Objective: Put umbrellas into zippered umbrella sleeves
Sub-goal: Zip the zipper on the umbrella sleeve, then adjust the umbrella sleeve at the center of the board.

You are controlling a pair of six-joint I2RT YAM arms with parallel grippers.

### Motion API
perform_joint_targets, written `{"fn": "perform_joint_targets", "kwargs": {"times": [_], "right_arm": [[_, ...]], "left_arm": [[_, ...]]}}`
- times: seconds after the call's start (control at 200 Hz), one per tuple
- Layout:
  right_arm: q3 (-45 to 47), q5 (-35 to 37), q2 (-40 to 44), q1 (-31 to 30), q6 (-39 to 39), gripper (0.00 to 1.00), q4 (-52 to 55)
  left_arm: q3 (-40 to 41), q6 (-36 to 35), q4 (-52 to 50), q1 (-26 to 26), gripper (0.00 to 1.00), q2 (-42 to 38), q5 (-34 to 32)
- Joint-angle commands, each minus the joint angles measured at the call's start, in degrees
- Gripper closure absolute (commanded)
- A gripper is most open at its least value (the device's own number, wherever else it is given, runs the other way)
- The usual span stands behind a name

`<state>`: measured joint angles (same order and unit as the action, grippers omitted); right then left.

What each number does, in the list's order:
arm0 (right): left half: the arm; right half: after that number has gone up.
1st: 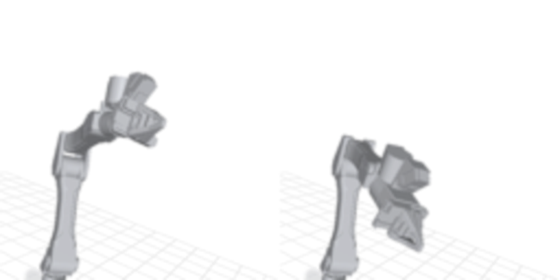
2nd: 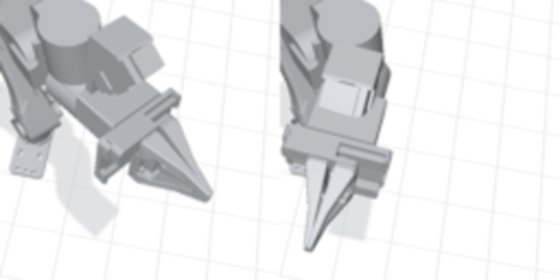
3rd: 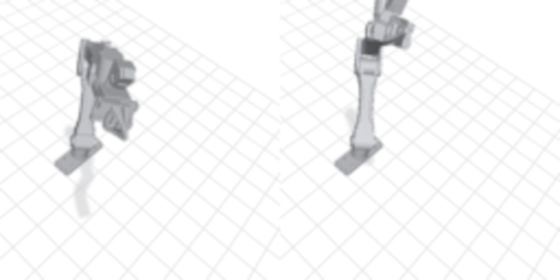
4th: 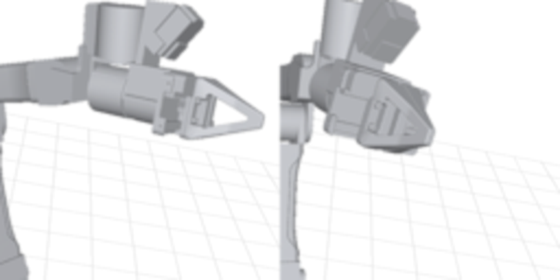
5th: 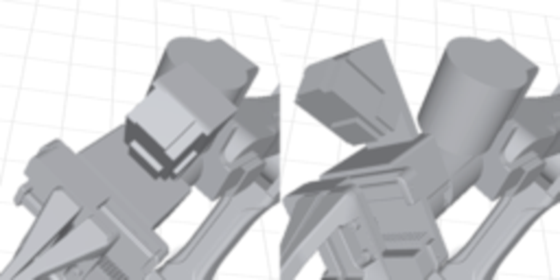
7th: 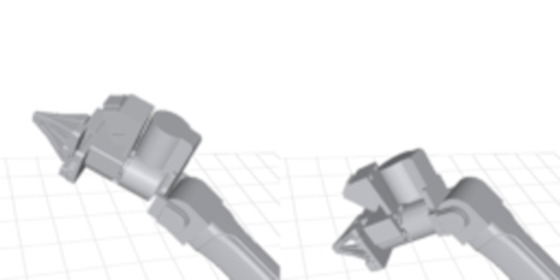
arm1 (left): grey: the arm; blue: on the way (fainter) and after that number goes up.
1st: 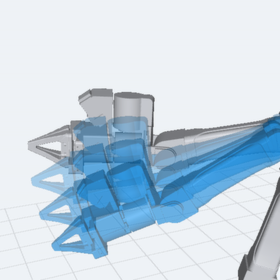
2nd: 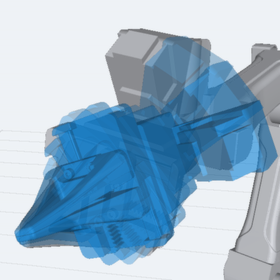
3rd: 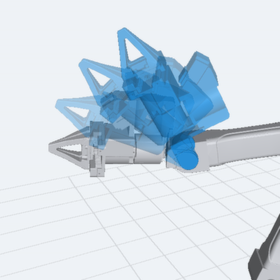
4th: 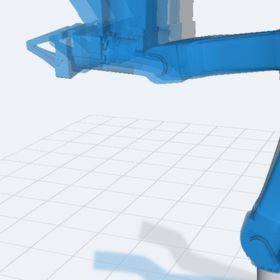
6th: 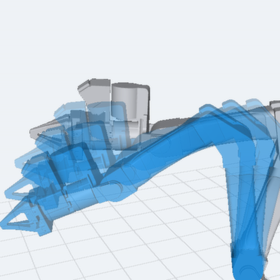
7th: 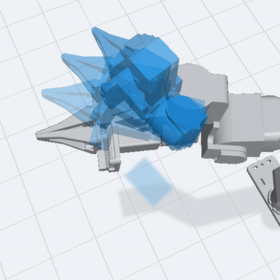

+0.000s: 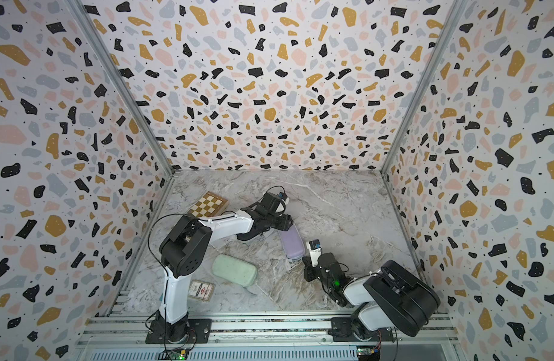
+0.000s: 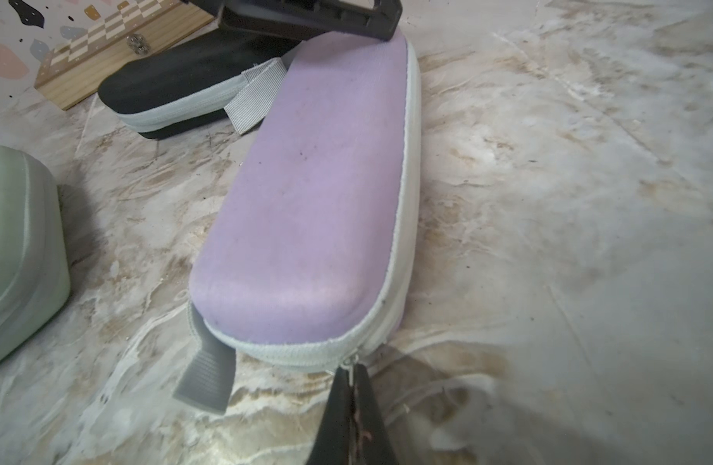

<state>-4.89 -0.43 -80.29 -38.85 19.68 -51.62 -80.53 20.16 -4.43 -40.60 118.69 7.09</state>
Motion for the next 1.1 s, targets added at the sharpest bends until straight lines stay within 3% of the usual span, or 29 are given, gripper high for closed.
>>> {"fn": "perform_joint_targets", "kwargs": {"times": [0.0, 0.2, 0.506, 0.621, 0.691, 0.916, 1.096], "right_arm": [[0.20, -0.40, -0.36, 0.18, 0.11, 1.00, -0.40], [1.71, -1.78, -0.62, -0.37, 1.33, 1.00, -1.03], [2.58, 1.53, 1.31, -5.81, 3.42, 1.00, 0.73], [2.50, 2.86, 1.88, -6.25, 3.50, 1.00, 0.98], [2.48, 4.11, 1.96, -5.23, 3.21, 1.00, 1.77], [3.39, 3.63, 3.00, -3.42, 3.58, 1.00, 1.53], [3.15, 3.56, 1.70, -3.42, 3.47, 1.00, 0.98]], "left_arm": [[-0.13, 0.38, -3.90, -1.05, 0.43, 2.16, -2.58], [0.12, 1.72, -4.45, -1.15, 0.63, 4.25, -5.64], [-1.16, 4.99, -8.48, -1.91, 0.73, 6.24, -10.11], [-1.09, 5.42, -8.37, -2.07, 0.73, 6.08, -8.57], [-0.63, 4.87, -7.64, -2.09, 0.70, 4.97, -7.85], [1.59, 2.59, -2.24, -1.22, 0.43, 0.94, 0.37], [8.77, 2.28, 6.42, -1.90, 0.37, -3.87, 5.71]]}}
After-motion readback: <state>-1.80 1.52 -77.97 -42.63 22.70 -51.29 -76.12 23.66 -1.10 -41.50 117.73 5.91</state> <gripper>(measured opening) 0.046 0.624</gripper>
